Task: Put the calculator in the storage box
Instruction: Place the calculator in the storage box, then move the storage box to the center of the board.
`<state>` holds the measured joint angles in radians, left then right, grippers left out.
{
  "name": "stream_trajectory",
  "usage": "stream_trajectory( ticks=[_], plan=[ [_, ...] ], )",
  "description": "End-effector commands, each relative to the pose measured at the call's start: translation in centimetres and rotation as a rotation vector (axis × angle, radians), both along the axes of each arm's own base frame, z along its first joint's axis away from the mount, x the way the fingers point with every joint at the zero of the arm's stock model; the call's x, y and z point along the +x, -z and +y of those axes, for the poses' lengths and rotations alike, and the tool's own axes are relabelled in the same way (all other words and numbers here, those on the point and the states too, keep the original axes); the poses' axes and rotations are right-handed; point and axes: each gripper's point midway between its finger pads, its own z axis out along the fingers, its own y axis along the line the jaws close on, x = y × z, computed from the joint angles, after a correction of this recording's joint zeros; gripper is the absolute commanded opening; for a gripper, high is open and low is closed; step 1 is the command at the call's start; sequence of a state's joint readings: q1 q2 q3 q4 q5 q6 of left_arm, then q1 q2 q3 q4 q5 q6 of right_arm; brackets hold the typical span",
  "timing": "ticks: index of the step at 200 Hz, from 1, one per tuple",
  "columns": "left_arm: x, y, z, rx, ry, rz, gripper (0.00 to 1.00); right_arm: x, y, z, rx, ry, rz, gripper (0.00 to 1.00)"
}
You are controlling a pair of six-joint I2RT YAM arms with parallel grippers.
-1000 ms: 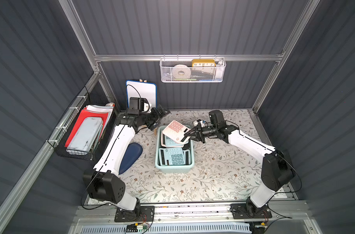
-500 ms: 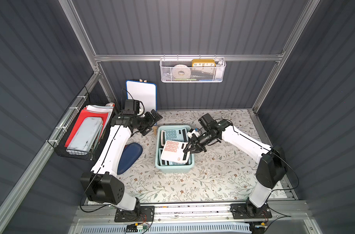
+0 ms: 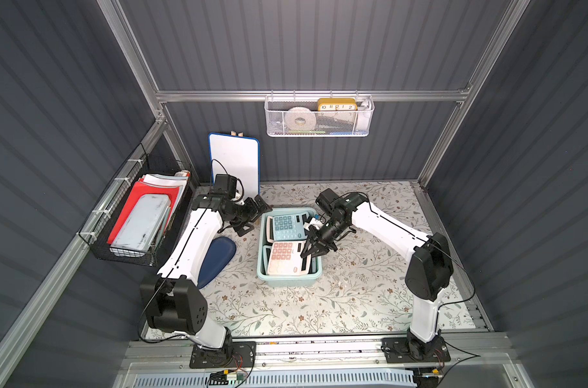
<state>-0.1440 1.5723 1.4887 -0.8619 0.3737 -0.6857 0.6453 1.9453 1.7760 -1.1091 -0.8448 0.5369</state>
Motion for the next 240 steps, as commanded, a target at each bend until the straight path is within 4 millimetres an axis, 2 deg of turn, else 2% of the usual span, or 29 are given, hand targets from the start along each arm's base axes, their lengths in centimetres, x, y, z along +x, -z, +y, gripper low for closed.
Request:
stream_trajectory(
  ticks=[1,18,45,53,57,67,79,94,104,127,176,202,219,225,240],
  plan=[
    [-1.0,2.3,-0.1,0.011,0.054,0.068,0.99,-0.1,0.1,-0.3,-0.033,-0.026,-0.006,0.00],
    [-1.3,3.3,-0.1,0.014,0.055,0.091,0.99,0.2,0.3,-0.2,-0.046,-0.041,-0.007,0.00],
    [-1.2,3.6,-0.7,-0.024,0.069,0.098,0.99,0.5,0.6,-0.7,-0.101,-0.081,-0.018,0.00],
    [-1.1,3.6,-0.9,-0.032,0.073,0.098,0.99,0.5,0.7,-0.8,-0.111,-0.091,-0.018,0.04],
    [-1.8,4.7,-0.8,-0.033,0.072,0.132,0.99,0.5,0.7,-0.8,-0.115,-0.094,-0.016,0.05],
    [-1.9,5.0,-0.9,-0.037,0.075,0.139,0.99,0.6,0.6,-0.8,-0.119,-0.100,-0.018,0.07],
    [-2.0,5.2,-1.0,-0.041,0.076,0.146,0.99,0.6,0.7,-1.0,-0.132,-0.101,-0.022,0.14],
    [-2.0,5.4,-1.1,-0.046,0.080,0.152,0.99,0.5,0.4,-1.4,-0.152,-0.102,-0.032,0.31],
    [-2.0,5.4,-1.3,-0.056,0.086,0.156,0.99,0.6,0.3,-1.8,-0.172,-0.102,-0.047,0.38],
    [-2.0,5.5,-1.8,-0.069,0.100,0.162,0.99,1.3,-0.7,-3.1,-0.211,-0.072,-0.093,0.49],
    [-2.4,5.8,-3.3,-0.091,0.138,0.177,0.99,3.7,-3.1,-5.5,-0.237,0.018,-0.202,0.62],
    [-2.3,5.8,-4.3,-0.100,0.156,0.179,0.99,4.8,-4.1,-6.8,-0.249,0.063,-0.253,0.75],
    [-2.1,5.8,-4.9,-0.112,0.161,0.178,0.99,5.5,-4.7,-7.7,-0.258,0.091,-0.290,0.79],
    [-2.1,5.8,-5.2,-0.117,0.166,0.176,0.99,5.7,-4.9,-8.0,-0.261,0.101,-0.303,0.89],
    [-2.0,5.7,-6.0,-0.127,0.173,0.176,0.99,6.4,-5.4,-8.8,-0.268,0.129,-0.336,0.98]
  ],
)
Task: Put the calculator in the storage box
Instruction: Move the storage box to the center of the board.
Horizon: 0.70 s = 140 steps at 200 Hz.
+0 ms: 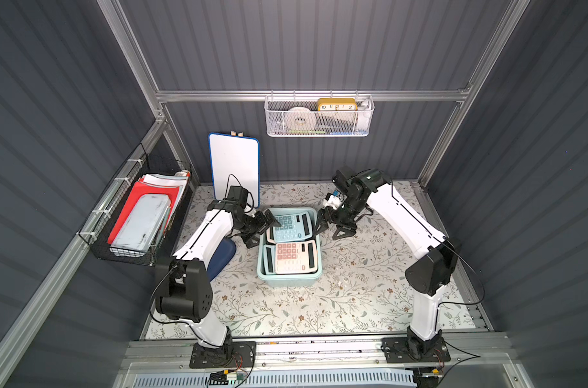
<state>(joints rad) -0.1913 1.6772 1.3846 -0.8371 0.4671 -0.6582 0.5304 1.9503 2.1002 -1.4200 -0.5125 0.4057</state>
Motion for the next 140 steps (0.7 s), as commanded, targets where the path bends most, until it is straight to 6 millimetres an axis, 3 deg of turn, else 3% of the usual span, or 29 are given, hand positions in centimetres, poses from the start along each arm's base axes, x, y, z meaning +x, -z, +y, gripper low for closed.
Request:
stream_trajectory(
  ticks=[1,23,27,68,108,140],
  plan=[
    [-0.1,-0.8,-3.1,-0.089,0.055,-0.001,0.99,1.1,-1.1,-1.6,-0.028,0.043,-0.074,0.99],
    [-0.3,-0.5,-4.3,-0.095,0.070,0.011,0.99,2.1,-1.8,-2.9,-0.022,0.093,-0.134,0.99],
    [0.4,-1.6,-4.7,-0.104,0.075,-0.021,0.99,2.2,-1.9,-3.1,-0.023,0.103,-0.145,0.99],
    [0.6,-2.2,-7.0,-0.093,0.103,-0.029,0.99,3.4,-2.2,-6.4,-0.017,0.223,-0.226,0.99],
    [-0.7,-4.4,-4.7,0.005,0.050,-0.044,1.00,4.3,-3.1,-10.1,-0.027,0.338,-0.362,0.99],
    [-1.4,-5.5,-1.5,0.146,-0.007,-0.104,0.99,5.7,-4.2,-13.2,-0.095,0.384,-0.550,0.99]
  ],
)
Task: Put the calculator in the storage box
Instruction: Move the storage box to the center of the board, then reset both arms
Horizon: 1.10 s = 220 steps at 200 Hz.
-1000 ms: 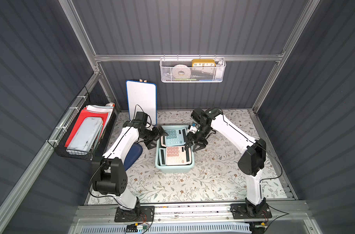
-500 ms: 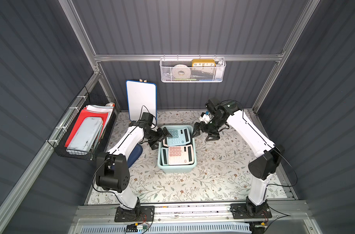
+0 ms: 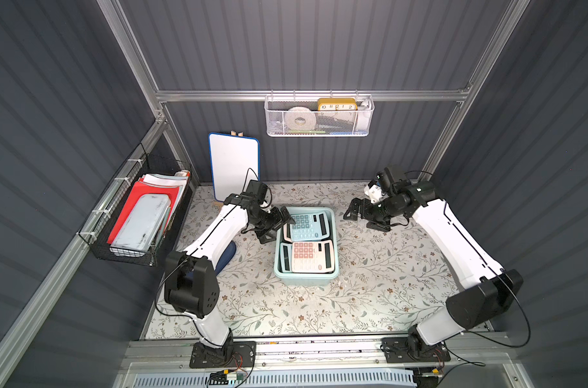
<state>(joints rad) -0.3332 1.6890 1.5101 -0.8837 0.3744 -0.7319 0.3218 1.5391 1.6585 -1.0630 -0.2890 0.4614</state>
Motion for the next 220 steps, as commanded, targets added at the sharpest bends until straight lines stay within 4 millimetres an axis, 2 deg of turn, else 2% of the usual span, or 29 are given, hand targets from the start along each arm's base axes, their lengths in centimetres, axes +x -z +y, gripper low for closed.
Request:
stream_trajectory(
  ticks=[1,48,53,80,104,108,121,149,186,220],
  plan=[
    [-1.1,-2.9,2.7,0.097,-0.055,-0.064,0.99,2.2,-1.7,-2.2,-0.072,0.055,-0.191,0.99],
    [-2.2,-4.7,6.4,0.206,-0.174,-0.212,0.99,3.0,-0.9,-5.9,-0.206,0.106,-0.384,0.99],
    [-2.6,-3.7,6.8,0.219,-0.183,-0.209,0.99,3.1,-0.6,-6.3,-0.220,0.115,-0.402,0.99],
    [-2.8,-3.9,9.1,0.275,-0.260,-0.337,0.99,4.0,-0.1,-9.4,-0.317,0.205,-0.488,0.99],
    [-3.2,-2.4,11.0,0.349,-0.296,-0.421,0.99,4.1,0.8,-12.0,-0.433,0.254,-0.555,0.99],
    [-3.3,-2.0,11.4,0.369,-0.291,-0.430,0.99,3.7,0.2,-12.5,-0.434,0.269,-0.586,0.99],
    [-3.4,-1.3,12.1,0.427,-0.259,-0.478,1.00,3.3,0.6,-13.8,-0.416,0.315,-0.628,0.99],
    [-3.6,-0.9,12.8,0.497,-0.171,-0.628,0.99,2.3,1.5,-15.3,-0.396,0.354,-0.707,0.99],
    [-5.1,0.5,16.8,0.619,-0.266,-0.681,0.99,0.2,3.9,-17.7,-0.399,0.420,-0.718,0.99],
    [-6.5,1.9,20.9,0.745,-0.375,-0.659,0.99,-1.9,6.7,-20.1,-0.399,0.472,-0.724,0.99]
  ],
)
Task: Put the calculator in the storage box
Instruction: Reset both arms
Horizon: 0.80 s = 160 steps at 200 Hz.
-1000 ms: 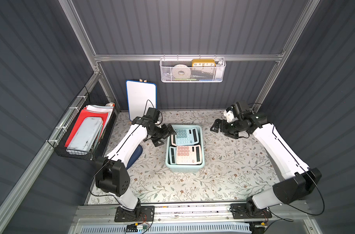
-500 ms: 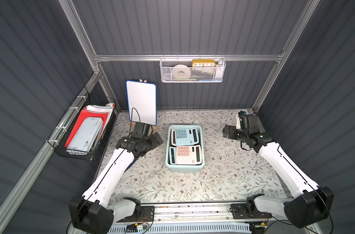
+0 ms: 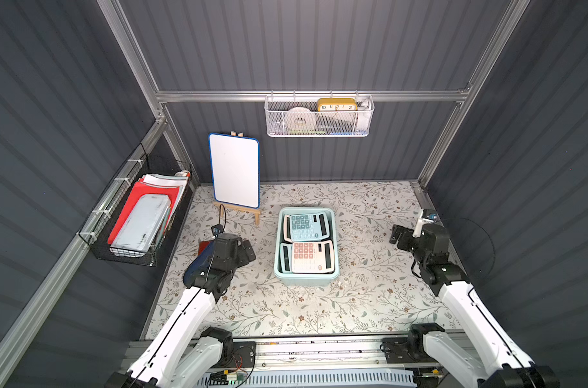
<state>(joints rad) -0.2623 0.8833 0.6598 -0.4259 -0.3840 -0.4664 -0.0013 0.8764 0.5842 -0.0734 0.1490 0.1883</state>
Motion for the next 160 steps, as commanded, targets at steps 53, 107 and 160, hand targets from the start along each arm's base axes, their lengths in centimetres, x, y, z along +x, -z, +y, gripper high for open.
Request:
stream_trajectory(
  ticks=[53,107,160],
  plan=[
    [2.2,1.9,6.0,0.161,-0.136,-0.109,0.99,-0.4,3.8,-2.6,0.027,0.048,-0.100,0.99],
    [4.2,5.3,7.7,0.175,-0.085,-0.172,0.99,1.6,6.4,-2.8,0.032,0.042,-0.105,0.99],
    [7.3,6.7,8.2,0.196,-0.029,-0.226,0.99,3.3,7.1,-3.0,0.007,0.028,-0.163,0.99]
  ],
)
